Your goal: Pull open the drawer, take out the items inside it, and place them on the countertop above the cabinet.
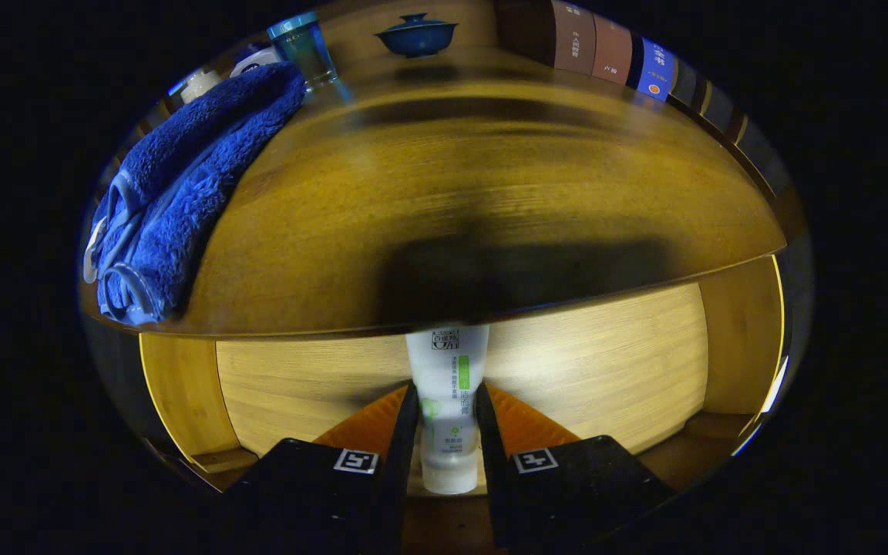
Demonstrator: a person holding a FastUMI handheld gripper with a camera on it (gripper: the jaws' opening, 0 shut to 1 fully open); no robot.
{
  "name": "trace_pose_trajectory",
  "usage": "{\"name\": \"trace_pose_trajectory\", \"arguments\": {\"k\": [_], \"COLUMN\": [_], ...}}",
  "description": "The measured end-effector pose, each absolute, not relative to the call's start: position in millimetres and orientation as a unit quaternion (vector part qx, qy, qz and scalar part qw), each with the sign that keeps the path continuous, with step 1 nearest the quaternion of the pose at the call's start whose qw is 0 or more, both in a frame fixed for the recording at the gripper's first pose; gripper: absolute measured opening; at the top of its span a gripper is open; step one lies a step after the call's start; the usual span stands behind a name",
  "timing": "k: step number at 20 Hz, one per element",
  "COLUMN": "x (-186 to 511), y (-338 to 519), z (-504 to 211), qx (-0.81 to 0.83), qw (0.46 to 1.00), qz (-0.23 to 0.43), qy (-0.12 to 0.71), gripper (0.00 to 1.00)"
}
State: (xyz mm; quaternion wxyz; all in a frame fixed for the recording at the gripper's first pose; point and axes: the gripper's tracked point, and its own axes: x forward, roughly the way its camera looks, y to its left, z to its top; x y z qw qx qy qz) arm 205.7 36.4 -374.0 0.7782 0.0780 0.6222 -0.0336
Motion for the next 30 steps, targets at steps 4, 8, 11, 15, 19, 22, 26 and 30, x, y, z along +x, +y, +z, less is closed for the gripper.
{"name": "trace_pose_trajectory", "arguments": {"k": [4,8,11,15,19,22,26,30], "x": [203.4,196.1,179.2,180.0,208.2,253.9,288.9,326.6], "y": [34.7,33.7,27.8,35.1,38.5,38.9,34.7,30.9], "z": [-369.0,-341.8,-307.2,-247.7,-202.3,-192.3,-209.9,-228.4], "qx": [0.079,0.059,0.05,0.051,0.041,0.033,0.021,0.023], "qw": [0.779,0.8,0.812,0.838,0.856,0.871,0.858,0.851], "qz": [-0.043,-0.047,-0.058,-0.055,-0.047,-0.032,-0.025,-0.02], "qy": [0.621,0.595,0.579,0.541,0.513,0.49,0.512,0.525], "gripper": [0.33,0.24,0.24,0.24,0.24,0.24,0.24,0.24]}}
